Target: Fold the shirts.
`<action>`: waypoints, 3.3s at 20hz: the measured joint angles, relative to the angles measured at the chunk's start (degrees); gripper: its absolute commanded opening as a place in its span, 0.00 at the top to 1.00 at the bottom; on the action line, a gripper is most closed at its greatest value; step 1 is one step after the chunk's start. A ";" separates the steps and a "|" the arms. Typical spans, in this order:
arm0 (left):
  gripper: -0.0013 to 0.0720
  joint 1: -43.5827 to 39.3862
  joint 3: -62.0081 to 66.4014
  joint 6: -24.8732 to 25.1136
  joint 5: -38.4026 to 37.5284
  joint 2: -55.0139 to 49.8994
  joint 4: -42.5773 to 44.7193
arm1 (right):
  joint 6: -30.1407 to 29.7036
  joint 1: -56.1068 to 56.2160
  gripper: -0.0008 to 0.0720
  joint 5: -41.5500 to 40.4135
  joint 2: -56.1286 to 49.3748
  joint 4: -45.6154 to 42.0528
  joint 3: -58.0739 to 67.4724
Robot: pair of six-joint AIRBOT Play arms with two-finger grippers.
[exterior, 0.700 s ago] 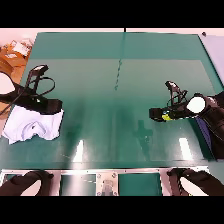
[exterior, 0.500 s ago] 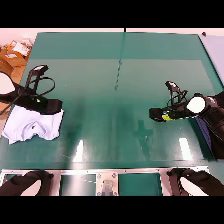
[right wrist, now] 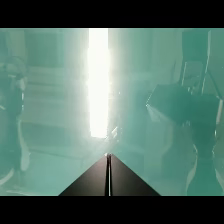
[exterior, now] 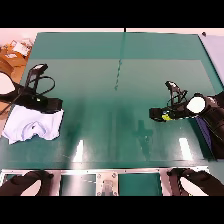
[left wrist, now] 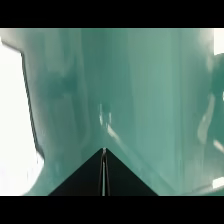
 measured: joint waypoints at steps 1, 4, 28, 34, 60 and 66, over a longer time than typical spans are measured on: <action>0.95 0.00 0.00 0.00 1.55 0.00 0.00 | 0.00 0.00 0.97 -0.17 0.00 0.00 -0.02; 0.95 0.00 0.00 -0.02 5.64 -0.02 -0.22 | 0.00 0.00 0.97 -0.52 0.00 0.07 -0.02; 0.96 31.93 3.45 6.49 10.62 -28.00 8.22 | 0.00 -0.02 0.97 0.57 0.00 0.46 -0.11; 0.96 27.67 13.60 8.02 6.05 -15.10 -2.73 | -0.39 -0.11 0.97 3.91 0.00 -0.61 2.60; 0.03 -8.48 4.61 -5.77 7.19 -11.06 -13.31 | -6.34 -4.46 0.18 15.91 2.01 5.29 0.22; 0.03 4.92 4.52 -4.24 4.07 -11.06 -4.92 | -7.19 9.94 0.19 1.31 1.49 22.01 -16.63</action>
